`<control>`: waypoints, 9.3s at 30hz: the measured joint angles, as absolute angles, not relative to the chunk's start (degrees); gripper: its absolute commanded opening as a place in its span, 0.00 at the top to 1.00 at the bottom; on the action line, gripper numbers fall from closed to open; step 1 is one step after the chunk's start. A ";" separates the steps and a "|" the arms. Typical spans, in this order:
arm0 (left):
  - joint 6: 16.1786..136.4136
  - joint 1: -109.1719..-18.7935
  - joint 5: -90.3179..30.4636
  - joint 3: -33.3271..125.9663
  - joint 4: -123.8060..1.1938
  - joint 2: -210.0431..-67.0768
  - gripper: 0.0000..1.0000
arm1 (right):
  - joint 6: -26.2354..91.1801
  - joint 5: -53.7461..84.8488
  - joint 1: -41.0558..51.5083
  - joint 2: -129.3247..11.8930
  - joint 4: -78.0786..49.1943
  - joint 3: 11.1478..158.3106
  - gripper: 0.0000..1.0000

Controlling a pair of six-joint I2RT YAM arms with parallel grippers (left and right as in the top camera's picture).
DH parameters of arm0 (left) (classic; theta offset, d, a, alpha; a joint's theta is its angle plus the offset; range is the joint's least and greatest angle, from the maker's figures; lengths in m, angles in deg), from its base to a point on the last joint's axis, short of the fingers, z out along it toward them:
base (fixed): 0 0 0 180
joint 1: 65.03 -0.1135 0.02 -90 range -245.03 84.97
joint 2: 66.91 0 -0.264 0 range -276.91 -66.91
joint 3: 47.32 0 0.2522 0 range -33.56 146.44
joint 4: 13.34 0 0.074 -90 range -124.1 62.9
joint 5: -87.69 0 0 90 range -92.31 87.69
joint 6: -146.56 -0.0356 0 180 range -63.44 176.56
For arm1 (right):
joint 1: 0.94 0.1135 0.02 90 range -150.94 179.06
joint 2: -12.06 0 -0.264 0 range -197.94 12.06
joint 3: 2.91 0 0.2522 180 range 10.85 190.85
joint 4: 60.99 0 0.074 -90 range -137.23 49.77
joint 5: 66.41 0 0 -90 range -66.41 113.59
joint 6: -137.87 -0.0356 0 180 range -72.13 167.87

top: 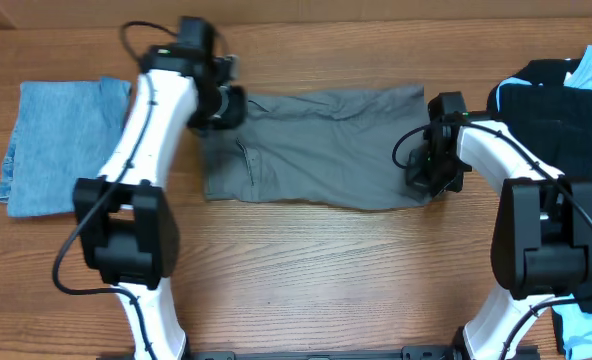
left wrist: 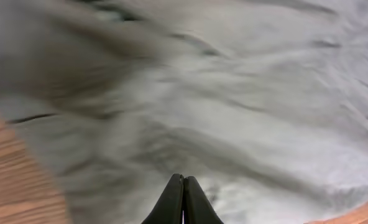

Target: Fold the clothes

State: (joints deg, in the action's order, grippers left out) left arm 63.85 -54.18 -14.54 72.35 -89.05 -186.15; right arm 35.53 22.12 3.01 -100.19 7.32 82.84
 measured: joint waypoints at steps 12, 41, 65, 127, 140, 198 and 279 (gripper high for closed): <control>68.42 -48.30 -6.26 72.35 -81.03 -186.24 0.96 | 35.97 21.77 5.85 -79.86 8.74 83.65 0.96; 70.60 -48.30 -12.16 72.44 -81.75 -197.45 0.96 | 51.77 -11.19 16.97 -104.47 -16.88 81.53 0.96; 68.42 -49.07 -13.56 71.89 -73.25 -194.50 0.96 | 48.84 -5.70 9.32 -103.23 -15.02 89.16 0.96; 74.78 -59.51 -13.27 67.78 -75.24 -198.37 0.96 | 43.55 20.00 8.08 -104.52 -23.57 91.87 0.96; 71.15 -59.82 -11.61 79.67 -84.35 -197.98 0.96 | 40.73 20.87 2.37 -110.59 -30.17 91.87 0.96; 57.31 -60.06 -37.34 95.30 -114.78 -198.24 0.96 | 44.67 -12.37 3.86 -103.42 5.26 107.23 0.96; 57.90 -52.52 -32.62 60.18 -88.05 -196.78 0.94 | 47.84 -0.57 -8.42 -99.27 6.46 81.55 0.96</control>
